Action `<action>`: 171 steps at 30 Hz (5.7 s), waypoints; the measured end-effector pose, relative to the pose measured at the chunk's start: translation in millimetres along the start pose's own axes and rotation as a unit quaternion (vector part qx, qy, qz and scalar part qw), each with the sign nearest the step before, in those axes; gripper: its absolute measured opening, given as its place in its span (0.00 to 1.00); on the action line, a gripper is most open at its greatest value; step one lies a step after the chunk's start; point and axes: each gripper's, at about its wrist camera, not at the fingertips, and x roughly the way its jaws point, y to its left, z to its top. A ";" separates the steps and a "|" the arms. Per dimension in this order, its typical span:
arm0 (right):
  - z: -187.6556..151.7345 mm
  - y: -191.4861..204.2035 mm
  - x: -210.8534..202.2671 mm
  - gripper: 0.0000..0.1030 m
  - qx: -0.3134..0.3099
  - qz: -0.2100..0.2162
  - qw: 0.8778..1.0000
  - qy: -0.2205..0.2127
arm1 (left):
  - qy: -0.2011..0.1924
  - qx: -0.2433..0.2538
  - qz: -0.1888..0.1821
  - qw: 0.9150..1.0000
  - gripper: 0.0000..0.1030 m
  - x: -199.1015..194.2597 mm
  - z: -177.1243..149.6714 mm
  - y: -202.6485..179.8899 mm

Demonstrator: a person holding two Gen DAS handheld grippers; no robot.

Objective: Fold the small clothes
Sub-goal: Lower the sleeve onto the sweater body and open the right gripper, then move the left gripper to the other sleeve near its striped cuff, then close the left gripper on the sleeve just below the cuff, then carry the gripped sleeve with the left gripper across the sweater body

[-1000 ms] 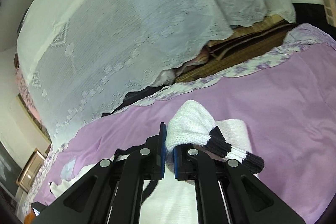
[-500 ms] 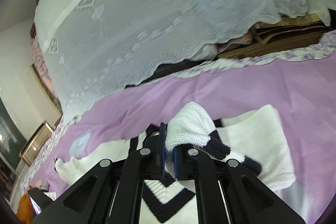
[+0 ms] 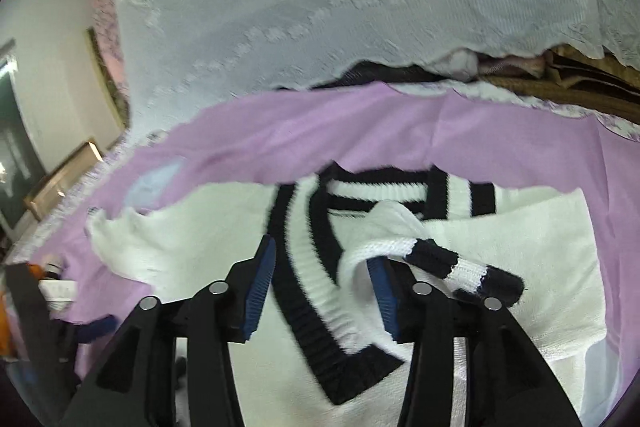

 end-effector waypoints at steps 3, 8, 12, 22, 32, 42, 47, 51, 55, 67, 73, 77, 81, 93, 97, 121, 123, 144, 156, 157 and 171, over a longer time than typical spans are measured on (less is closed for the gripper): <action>4.7 -3.6 -18.5 0.55 0.007 0.044 0.999 -0.016 | 0.000 0.000 0.000 1.000 0.96 0.0 0.0 0.1; -2.7 14.0 6.9 0.81 -0.099 -0.009 0.990 0.100 | 0.000 0.000 0.000 1.000 0.96 -0.1 0.2 0.2; -13.1 -5.1 2.1 0.80 -0.066 -0.006 0.992 0.103 | 0.000 0.000 0.000 1.000 0.96 -0.4 0.5 0.1; -9.7 -97.7 -33.8 0.36 0.197 0.083 0.976 0.050 | 0.001 0.002 0.003 1.000 0.96 1.4 -1.7 -0.9; -41.3 -129.0 -16.0 0.64 0.386 0.126 0.911 0.079 | 0.003 0.004 0.006 1.000 0.96 1.7 -0.9 -2.6; -44.4 -120.4 0.4 0.60 0.393 0.091 0.911 0.091 | 0.004 0.005 0.008 1.000 0.96 1.9 -0.5 -2.6; -21.4 -103.2 11.6 0.13 0.345 0.033 0.936 0.061 | 0.004 0.003 0.009 1.000 0.96 1.9 -0.3 -1.3; 23.4 -40.4 29.6 0.15 0.231 0.078 0.969 0.040 | 0.005 0.000 0.009 1.000 0.96 1.8 0.1 -0.6; 37.3 26.8 60.5 0.39 0.133 0.173 0.971 0.098 | 0.008 -0.004 0.002 1.000 0.96 2.4 1.1 2.7; -4.9 -5.3 36.0 0.43 0.068 0.028 0.994 0.077 | 0.009 -0.010 -0.003 1.000 0.96 1.9 1.7 4.2; -21.4 11.3 60.6 0.56 0.016 0.015 0.993 0.112 | 0.006 -0.027 -0.010 1.000 0.96 1.6 3.9 9.4; -15.3 13.2 35.0 0.59 -0.014 0.014 0.997 0.068 | 0.004 -0.050 -0.021 0.999 0.96 1.4 5.7 17.3; -20.8 2.1 41.7 0.80 -0.057 -0.002 0.992 0.110 | 0.000 -0.059 -0.023 0.998 0.96 0.2 4.5 18.9; -22.2 -44.6 9.1 0.80 -0.055 0.002 0.996 0.071 | -0.020 -0.108 -0.069 0.992 0.96 -6.6 5.3 45.9; -29.2 -77.1 22.2 0.83 0.026 0.054 0.993 0.104 | -0.023 -0.148 -0.070 0.986 0.96 -4.0 7.7 70.4; -49.6 -141.8 -22.4 0.83 0.156 0.068 0.985 0.023 | -0.047 -0.349 -0.120 0.928 0.96 48.8 18.0 239.9; -50.0 -141.8 -20.9 0.83 0.157 0.070 0.985 0.028 | -0.063 -0.360 -0.143 0.920 0.96 53.8 20.9 244.3; -50.9 -143.5 -20.6 0.87 0.162 0.082 0.983 0.030 | -0.112 -0.454 -0.230 0.853 0.55 81.3 9.2 290.0; -50.6 -143.9 -21.0 0.88 0.165 0.088 0.982 0.029 | -0.103 -0.442 -0.181 0.873 0.66 80.0 4.6 287.9; -50.6 -143.8 -21.0 0.88 0.165 0.087 0.982 0.030 | -0.108 -0.441 -0.178 0.873 0.67 82.2 6.9 289.8; -50.6 -144.5 -21.0 0.90 0.167 0.096 0.981 0.028 | -0.145 -0.432 -0.149 0.877 0.14 57.7 -1.6 294.1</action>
